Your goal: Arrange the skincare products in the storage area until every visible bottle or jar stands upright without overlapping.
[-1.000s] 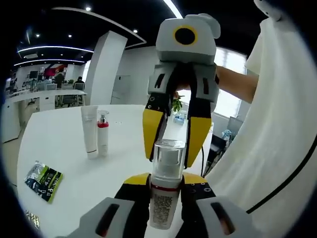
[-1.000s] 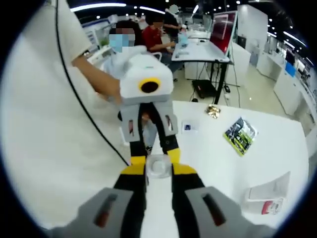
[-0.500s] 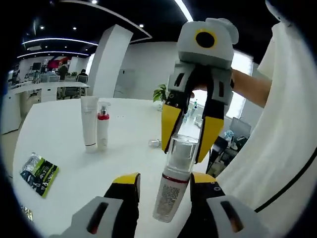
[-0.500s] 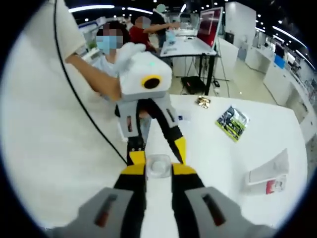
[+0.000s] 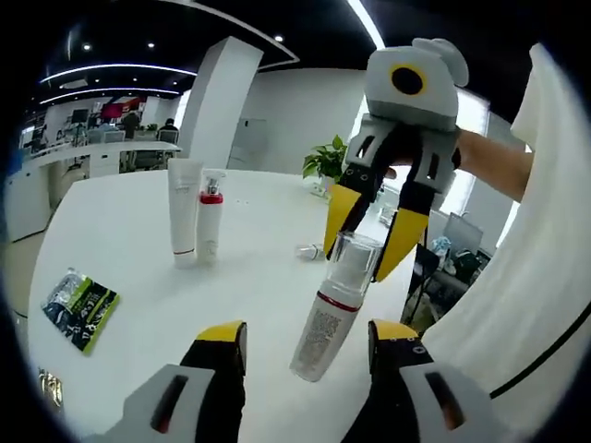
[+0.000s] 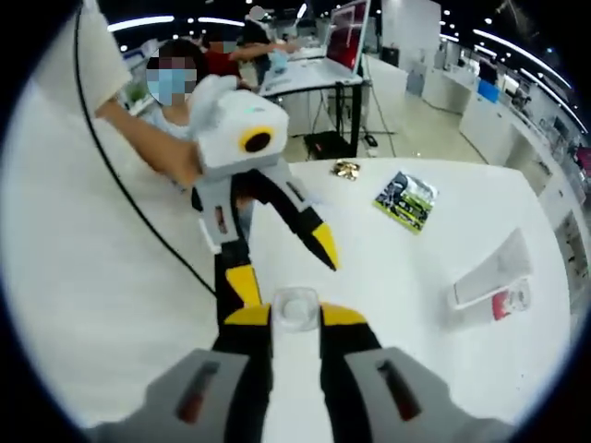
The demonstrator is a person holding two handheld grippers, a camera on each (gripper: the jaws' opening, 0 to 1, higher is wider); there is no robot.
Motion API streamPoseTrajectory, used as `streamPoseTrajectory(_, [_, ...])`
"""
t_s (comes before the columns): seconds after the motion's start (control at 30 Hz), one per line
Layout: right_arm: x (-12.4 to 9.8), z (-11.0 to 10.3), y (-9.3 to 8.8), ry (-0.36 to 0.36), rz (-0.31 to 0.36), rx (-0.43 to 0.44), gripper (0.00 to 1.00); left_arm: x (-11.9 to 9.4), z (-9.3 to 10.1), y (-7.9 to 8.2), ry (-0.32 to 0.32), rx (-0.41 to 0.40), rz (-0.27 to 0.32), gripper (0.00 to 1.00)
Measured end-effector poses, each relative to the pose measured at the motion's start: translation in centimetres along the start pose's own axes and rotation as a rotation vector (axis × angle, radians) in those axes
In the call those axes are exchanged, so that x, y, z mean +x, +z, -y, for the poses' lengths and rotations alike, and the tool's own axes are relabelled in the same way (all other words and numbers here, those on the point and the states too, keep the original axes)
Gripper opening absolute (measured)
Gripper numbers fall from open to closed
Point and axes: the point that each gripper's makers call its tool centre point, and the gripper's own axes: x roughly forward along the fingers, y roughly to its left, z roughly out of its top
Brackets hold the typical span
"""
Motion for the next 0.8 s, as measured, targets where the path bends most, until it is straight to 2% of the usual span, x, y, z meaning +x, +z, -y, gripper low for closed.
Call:
streamPoseTrajectory(0.17, [0.0,1.5,0.6,-0.019,-0.002,0.011,0.15,-1.3,-1.4,-0.2,0.047,-0.018,0.017,0.57])
streamPoseTrajectory(0.23, [0.1,2.6,0.5,-0.039,-0.043,-0.012,0.15,-1.7,-1.9,-0.3,0.068,-0.046,0.022,0.57])
streamPoseTrajectory(0.37, [0.6,4.5,0.5,-0.07,-0.087,-0.048,0.15,-2.8,-3.0,-0.5,0.14,-0.122,0.043,0.58])
streamPoseTrajectory(0.47, [1.0,6.0,0.3,-0.086,-0.135,-0.082,0.15,-3.5,-3.0,-0.4,0.158,-0.158,0.074,0.58])
streamPoseTrajectory(0.53, [1.1,6.7,0.4,-0.096,-0.141,-0.091,0.15,-3.8,-3.2,-0.4,0.178,-0.187,0.092,0.57])
streamPoseTrajectory(0.6, [1.4,8.3,0.9,-0.096,-0.133,-0.078,0.15,-4.3,-4.1,-0.7,0.254,-0.265,0.133,0.57])
streamPoseTrajectory(0.63, [1.4,8.7,1.0,-0.1,-0.133,-0.075,0.15,-4.4,-4.2,-1.1,0.265,-0.285,0.128,0.57])
streamPoseTrajectory(0.73, [1.7,10.5,1.2,-0.126,-0.143,-0.094,0.15,-4.5,-3.9,-1.7,0.263,-0.246,0.102,0.56])
streamPoseTrajectory(0.8, [2.2,11.7,0.7,-0.124,-0.163,-0.092,0.15,-4.2,-3.6,-2.2,0.245,-0.275,0.095,0.56])
